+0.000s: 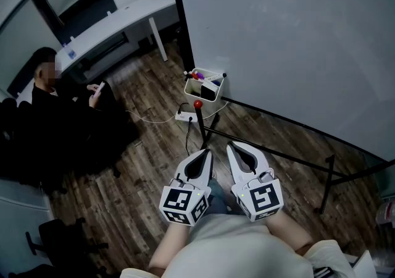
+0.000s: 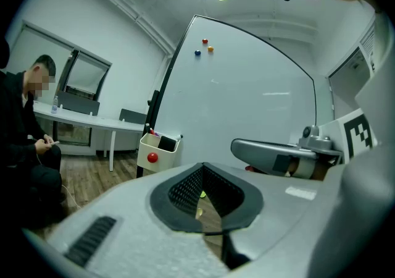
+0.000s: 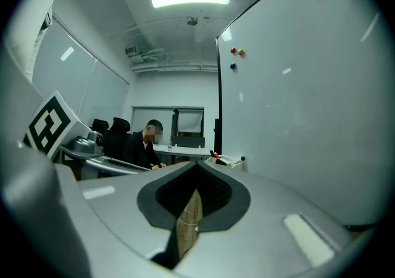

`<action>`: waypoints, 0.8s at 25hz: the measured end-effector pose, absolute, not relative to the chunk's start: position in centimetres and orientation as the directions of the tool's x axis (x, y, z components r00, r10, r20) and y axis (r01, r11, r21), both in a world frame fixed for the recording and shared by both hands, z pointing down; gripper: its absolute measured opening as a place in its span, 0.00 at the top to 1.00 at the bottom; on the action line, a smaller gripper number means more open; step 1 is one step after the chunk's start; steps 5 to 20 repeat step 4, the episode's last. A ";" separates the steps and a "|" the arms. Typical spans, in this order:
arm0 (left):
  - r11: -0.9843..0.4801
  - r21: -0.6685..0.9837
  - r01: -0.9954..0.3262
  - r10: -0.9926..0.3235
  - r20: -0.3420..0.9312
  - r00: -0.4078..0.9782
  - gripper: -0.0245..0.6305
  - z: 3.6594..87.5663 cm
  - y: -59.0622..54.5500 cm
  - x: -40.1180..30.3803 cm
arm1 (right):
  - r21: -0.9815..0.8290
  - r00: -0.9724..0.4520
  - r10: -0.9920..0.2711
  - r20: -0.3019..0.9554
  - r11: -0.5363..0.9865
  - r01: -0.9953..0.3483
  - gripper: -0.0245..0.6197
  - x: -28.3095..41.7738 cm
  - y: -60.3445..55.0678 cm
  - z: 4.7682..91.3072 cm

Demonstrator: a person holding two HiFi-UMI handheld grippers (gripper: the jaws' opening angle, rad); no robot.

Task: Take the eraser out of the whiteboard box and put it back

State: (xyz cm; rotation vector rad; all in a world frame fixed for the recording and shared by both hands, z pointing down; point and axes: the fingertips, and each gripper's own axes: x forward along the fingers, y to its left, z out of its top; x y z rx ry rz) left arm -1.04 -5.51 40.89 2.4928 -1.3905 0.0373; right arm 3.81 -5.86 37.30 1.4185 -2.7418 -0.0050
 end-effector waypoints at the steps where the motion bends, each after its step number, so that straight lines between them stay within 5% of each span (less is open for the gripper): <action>1: -0.494 0.235 -0.837 -0.830 0.160 0.534 0.96 40.9 -5.5 -1.1 | 0.028 -0.577 -0.816 0.047 0.578 -0.815 0.95 3.8 -5.8 37.3; 20: -0.492 0.234 -0.839 -0.831 0.161 0.532 0.96 40.8 -5.4 -1.3 | 0.027 -0.576 -0.816 0.045 0.577 -0.816 0.95 3.7 -5.8 37.1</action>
